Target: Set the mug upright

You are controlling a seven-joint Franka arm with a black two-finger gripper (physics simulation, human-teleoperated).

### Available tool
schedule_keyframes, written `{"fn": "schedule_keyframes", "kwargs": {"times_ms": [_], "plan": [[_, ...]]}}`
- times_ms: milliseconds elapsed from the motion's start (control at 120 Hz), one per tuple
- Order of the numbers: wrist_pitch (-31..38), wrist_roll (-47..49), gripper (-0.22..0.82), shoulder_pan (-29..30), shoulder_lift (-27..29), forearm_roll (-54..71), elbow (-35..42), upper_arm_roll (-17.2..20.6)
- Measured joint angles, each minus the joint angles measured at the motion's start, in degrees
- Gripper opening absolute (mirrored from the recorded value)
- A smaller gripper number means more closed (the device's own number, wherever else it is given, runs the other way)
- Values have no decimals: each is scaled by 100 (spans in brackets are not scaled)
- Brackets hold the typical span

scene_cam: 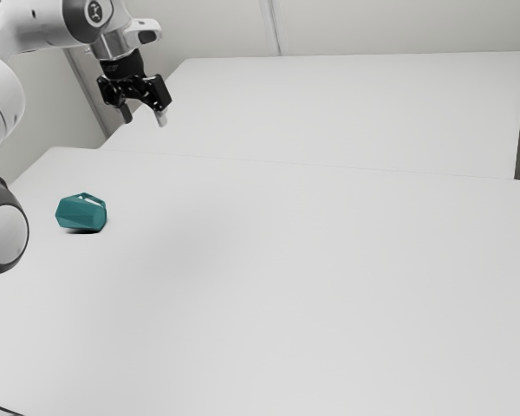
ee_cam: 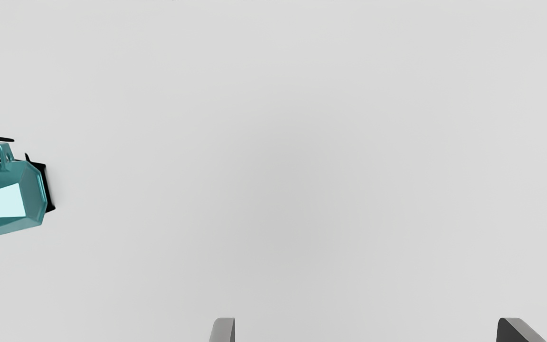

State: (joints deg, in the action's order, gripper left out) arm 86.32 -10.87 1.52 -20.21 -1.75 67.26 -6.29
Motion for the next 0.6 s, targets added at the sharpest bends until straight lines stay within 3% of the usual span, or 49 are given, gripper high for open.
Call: {"fn": "schedule_keyframes", "kwargs": {"times_ms": [333,600], "plan": [[76,18,60,343,-163,146,81,-63],[323,-521,60,1589,-1504,-22,-814,-61]]}}
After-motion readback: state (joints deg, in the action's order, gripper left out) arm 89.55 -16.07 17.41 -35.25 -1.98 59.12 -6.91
